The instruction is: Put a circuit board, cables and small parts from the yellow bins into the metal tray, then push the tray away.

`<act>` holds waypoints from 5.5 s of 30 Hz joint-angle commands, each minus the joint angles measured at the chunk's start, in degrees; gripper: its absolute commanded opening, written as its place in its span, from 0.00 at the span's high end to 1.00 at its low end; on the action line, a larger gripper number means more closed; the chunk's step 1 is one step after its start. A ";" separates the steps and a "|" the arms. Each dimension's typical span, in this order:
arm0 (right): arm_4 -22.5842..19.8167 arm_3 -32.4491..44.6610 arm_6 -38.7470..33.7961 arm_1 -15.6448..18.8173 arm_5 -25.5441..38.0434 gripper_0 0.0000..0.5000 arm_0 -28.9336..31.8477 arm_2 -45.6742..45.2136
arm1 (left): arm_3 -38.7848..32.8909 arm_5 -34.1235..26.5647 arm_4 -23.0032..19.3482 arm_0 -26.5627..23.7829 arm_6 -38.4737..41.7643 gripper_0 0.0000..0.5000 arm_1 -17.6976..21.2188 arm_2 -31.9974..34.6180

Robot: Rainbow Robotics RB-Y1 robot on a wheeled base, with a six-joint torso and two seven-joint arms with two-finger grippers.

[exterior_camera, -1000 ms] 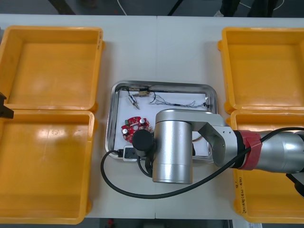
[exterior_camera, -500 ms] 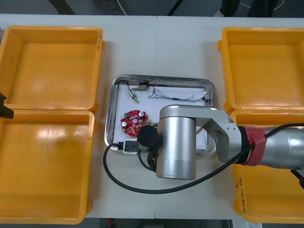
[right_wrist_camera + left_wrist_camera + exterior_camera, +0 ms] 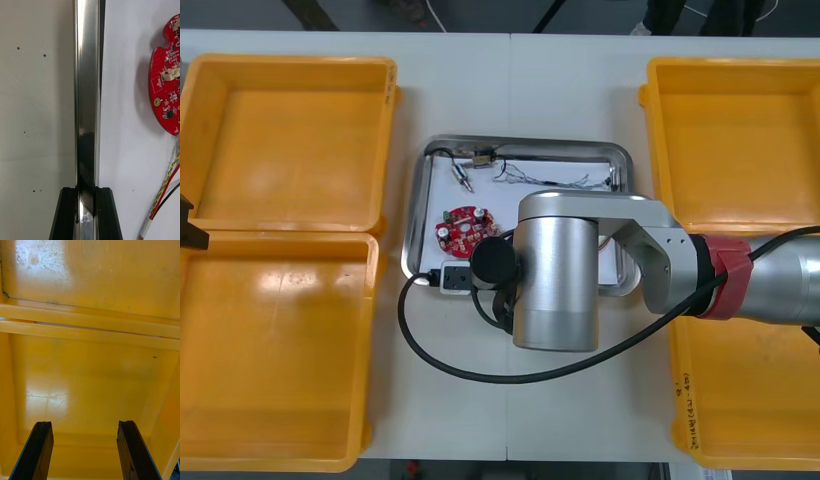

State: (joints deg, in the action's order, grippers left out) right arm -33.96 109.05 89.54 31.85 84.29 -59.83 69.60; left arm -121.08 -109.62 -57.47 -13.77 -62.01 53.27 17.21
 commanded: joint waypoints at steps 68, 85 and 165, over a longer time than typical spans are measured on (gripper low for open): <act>4.96 -30.82 9.95 -2.50 -21.45 1.00 -20.77 6.69 | -1.52 -0.38 -0.10 0.68 -5.23 0.00 2.63 1.69; 4.08 -33.55 10.13 -3.11 -21.53 0.94 -20.77 6.60 | -1.52 -0.38 -0.10 0.68 -5.23 0.00 2.63 1.69; -5.15 8.99 -4.29 10.25 25.71 0.00 17.99 -67.05 | -1.52 -0.38 -0.10 0.68 -5.23 0.00 2.63 1.69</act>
State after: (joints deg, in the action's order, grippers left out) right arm -39.84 114.28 85.70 39.60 109.80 -45.46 7.04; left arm -121.16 -109.63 -57.47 -13.77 -62.01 53.28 17.21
